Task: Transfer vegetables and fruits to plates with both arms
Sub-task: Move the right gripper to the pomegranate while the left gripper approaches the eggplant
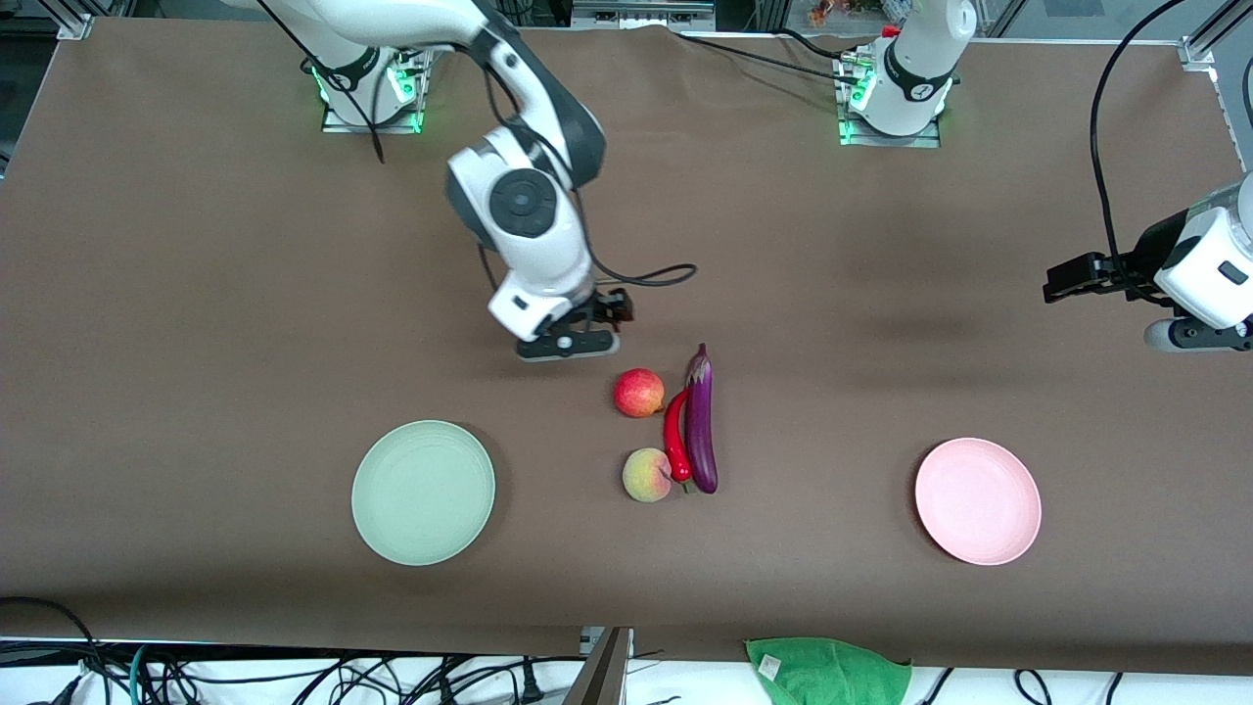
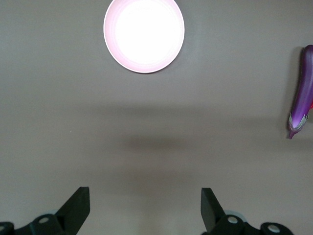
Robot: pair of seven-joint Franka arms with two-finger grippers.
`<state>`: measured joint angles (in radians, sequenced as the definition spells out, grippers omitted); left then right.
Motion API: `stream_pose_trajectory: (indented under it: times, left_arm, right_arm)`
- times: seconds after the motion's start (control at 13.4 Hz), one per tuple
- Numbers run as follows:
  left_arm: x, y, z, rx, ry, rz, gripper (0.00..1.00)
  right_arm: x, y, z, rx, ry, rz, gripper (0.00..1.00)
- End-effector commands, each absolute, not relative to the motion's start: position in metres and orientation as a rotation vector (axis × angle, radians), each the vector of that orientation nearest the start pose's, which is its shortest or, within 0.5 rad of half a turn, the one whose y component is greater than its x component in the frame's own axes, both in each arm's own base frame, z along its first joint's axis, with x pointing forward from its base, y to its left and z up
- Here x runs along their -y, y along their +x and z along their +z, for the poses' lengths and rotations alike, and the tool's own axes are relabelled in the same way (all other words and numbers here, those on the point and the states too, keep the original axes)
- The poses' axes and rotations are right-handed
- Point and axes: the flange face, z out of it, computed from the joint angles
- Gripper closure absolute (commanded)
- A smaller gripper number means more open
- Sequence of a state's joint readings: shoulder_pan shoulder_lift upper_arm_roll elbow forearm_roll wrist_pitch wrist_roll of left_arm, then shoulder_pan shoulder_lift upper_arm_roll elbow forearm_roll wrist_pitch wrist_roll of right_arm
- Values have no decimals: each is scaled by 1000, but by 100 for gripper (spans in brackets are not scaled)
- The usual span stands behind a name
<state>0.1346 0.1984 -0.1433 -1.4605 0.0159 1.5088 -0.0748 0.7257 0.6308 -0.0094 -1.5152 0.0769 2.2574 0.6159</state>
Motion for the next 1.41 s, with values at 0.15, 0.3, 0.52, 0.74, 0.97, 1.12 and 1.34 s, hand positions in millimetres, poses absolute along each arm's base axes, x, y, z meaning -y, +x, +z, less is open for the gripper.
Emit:
stream_pose_trajectory:
  times: [0.15,0.3,0.52,0.74,0.97,1.12,1.34]
  left_arm:
    - [-7,609,557,74,-3152,252,0]
    - [-15,610,555,98,-3165,258,0]
    - [-27,611,548,124,-3187,281,0]
    - [-27,612,540,119,-3187,303,0]
    - [-15,623,511,92,-3186,368,0]
    - [-8,635,487,96,-3190,372,0]
    - [8,657,447,74,-3219,317,0]
  right_arm:
    - [-534,524,255,30,-2985,-141,0]
    - [-534,526,246,59,-2990,-179,0]
    - [-531,537,254,54,-2959,-245,0]
    - [-523,556,236,30,-2925,-316,0]
    - [-524,571,227,17,-2914,-341,0]
    - [-515,586,226,-8,-2898,-368,0]
    - [-513,589,208,-12,-2874,-407,0]
